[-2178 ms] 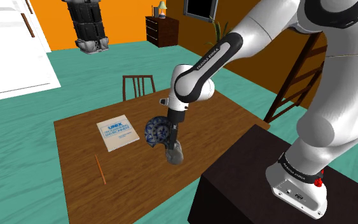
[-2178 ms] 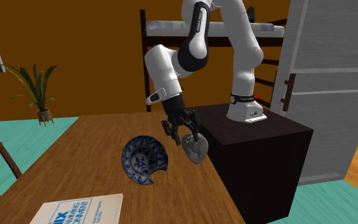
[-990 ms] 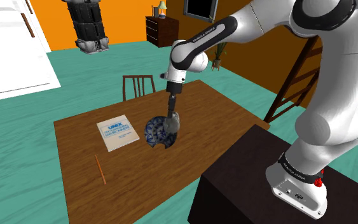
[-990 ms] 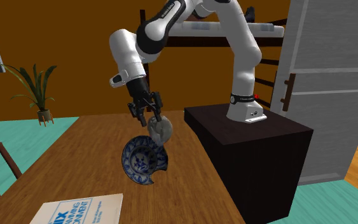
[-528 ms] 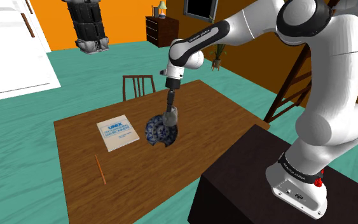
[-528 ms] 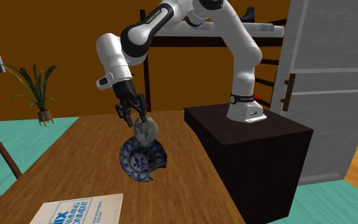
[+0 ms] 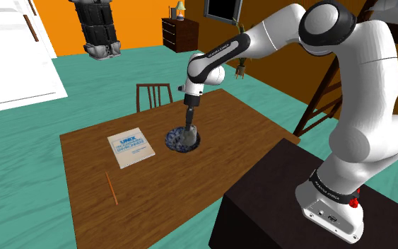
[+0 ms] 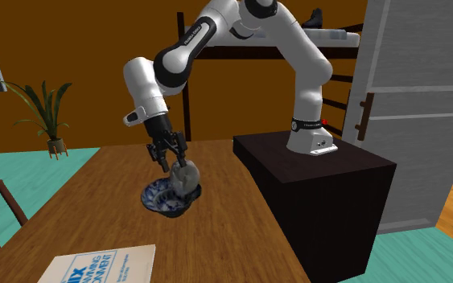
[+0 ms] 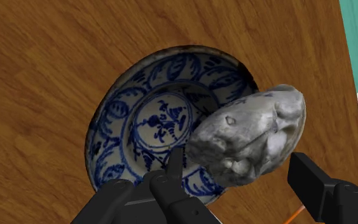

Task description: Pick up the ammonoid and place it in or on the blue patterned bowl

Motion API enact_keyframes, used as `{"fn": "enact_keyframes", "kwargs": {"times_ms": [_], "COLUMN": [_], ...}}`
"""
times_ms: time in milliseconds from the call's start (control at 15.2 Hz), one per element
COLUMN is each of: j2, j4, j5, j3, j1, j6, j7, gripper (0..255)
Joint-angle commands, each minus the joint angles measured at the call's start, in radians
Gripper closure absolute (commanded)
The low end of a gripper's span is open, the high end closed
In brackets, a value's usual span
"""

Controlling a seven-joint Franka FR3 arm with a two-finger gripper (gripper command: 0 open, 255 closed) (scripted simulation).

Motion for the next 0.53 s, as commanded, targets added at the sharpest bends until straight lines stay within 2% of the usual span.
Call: {"fn": "enact_keyframes", "kwargs": {"times_ms": [0,462], "j2": [0.02,0.069], "j4": [0.002,0.01], "j5": [-0.007,-0.024], "j3": [-0.008,-0.028], "j1": [0.008,0.024], "j6": [0.017,0.056], "j7": [-0.001,-0.006], "gripper": [255,255]}}
